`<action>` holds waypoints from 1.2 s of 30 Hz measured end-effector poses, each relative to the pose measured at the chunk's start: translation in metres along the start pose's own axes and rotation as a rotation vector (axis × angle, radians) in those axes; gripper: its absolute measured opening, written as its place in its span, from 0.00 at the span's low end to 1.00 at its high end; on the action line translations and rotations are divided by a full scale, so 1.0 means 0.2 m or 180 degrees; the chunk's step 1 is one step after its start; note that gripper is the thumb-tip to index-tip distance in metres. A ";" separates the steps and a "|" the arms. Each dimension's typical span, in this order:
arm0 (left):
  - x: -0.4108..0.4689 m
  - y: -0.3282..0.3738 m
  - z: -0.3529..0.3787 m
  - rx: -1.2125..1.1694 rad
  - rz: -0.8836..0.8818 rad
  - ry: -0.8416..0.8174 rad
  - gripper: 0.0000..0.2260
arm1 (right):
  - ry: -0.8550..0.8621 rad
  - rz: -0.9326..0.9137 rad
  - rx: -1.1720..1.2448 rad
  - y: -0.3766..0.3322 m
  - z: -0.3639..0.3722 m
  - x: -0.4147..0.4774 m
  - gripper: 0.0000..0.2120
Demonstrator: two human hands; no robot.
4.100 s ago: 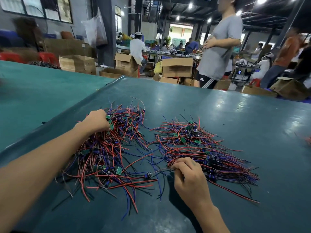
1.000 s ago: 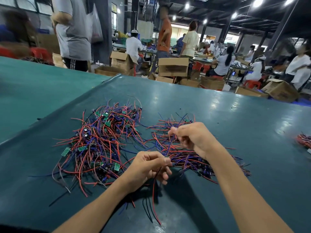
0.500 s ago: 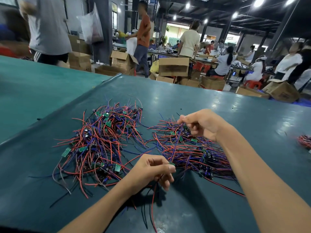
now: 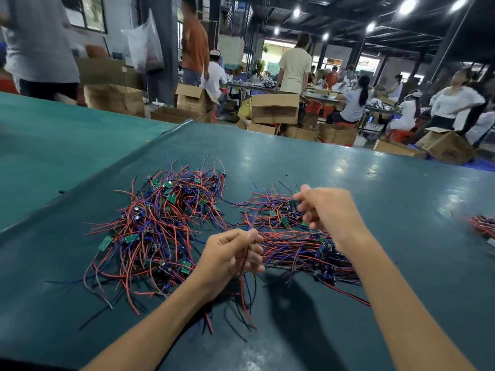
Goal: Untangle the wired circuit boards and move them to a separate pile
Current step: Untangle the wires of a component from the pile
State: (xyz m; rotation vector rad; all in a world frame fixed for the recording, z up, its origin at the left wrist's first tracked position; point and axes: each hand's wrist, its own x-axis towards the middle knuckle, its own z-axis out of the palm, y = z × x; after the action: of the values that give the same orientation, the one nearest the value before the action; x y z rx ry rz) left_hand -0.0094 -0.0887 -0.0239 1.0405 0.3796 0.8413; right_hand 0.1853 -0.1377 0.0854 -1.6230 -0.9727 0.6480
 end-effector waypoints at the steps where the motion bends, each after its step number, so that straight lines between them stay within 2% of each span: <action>1: 0.02 0.03 0.00 -0.0014 0.0070 0.0119 0.13 | -0.0118 0.0010 0.0079 0.05 0.04 -0.05 0.13; 5: 0.08 0.13 0.02 0.0513 0.0065 0.0400 0.15 | -0.0925 0.0128 0.0591 0.21 0.18 -0.23 0.15; 8: 0.10 0.16 0.02 0.0511 -0.0114 0.0304 0.17 | -0.1140 -0.0087 0.0698 0.26 0.28 -0.31 0.16; 13: 0.08 0.14 0.02 0.0484 -0.0475 0.0278 0.15 | -0.0985 -0.0245 0.0885 0.25 0.36 -0.31 0.12; 18: 0.10 0.21 -0.01 0.0798 -0.0328 0.0754 0.10 | -0.0970 0.0167 0.1102 0.27 0.42 -0.37 0.12; 21: 0.13 0.29 -0.03 0.1112 -0.0326 0.0891 0.08 | -0.0828 0.0068 0.1078 0.28 0.44 -0.40 0.12; 26: 0.18 0.36 -0.06 0.1020 -0.0331 0.1105 0.08 | -0.0707 -0.0128 0.0968 0.26 0.48 -0.48 0.12; 31: 0.19 0.37 -0.08 0.0923 -0.0216 0.1335 0.08 | -0.0547 0.0240 0.1024 0.26 0.44 -0.51 0.14; 36: 0.18 0.36 -0.11 0.0932 -0.0189 0.1532 0.08 | -0.0621 0.0539 0.0690 0.28 0.40 -0.52 0.17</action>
State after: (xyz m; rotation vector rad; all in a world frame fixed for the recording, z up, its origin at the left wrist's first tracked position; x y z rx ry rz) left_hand -0.0318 -0.0310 0.0317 1.0821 0.9594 1.0003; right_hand 0.0808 -0.1899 0.0033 -1.4784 -0.8756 1.0080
